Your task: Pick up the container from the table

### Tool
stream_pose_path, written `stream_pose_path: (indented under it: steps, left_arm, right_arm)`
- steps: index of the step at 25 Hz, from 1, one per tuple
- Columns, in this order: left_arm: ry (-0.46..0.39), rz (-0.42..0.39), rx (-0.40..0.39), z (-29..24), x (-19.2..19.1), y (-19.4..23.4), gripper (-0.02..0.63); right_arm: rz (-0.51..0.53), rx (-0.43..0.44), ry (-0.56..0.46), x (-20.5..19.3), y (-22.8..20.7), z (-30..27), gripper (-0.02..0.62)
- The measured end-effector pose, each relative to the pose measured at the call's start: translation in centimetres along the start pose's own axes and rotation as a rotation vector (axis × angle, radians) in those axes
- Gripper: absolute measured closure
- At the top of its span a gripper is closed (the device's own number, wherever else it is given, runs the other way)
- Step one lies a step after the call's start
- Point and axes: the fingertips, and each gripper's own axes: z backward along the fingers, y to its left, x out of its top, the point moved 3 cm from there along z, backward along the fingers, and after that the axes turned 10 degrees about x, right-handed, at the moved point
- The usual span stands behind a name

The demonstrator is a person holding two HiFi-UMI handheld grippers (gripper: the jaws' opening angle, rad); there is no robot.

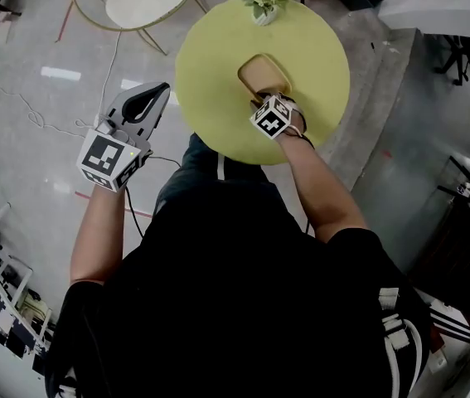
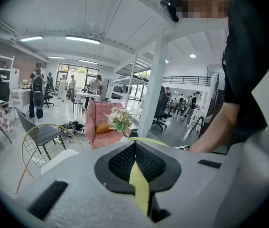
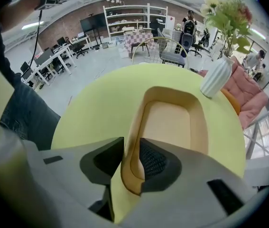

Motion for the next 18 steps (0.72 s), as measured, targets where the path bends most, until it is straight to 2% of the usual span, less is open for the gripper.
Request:
stream_pose_path:
  steps: [3,7,18]
  left_arm:
    - [0.003,0.007,0.005,0.1,-0.2,0.3,0.591]
    - [-0.011,0.022,-0.003,0.1,-0.2,0.7,0.591]
    - [0.003,0.038,-0.016,-0.1,-0.8,0.9,0.591]
  right_arm:
    - [0.003,0.007,0.017,0.0,0.1,-0.4,0.505]
    - [0.0,0.023,0.036,0.2,0.2,-0.9,0.505]
    - [-0.002,-0.009,0.061,0.3,-0.2,-1.3,0.534]
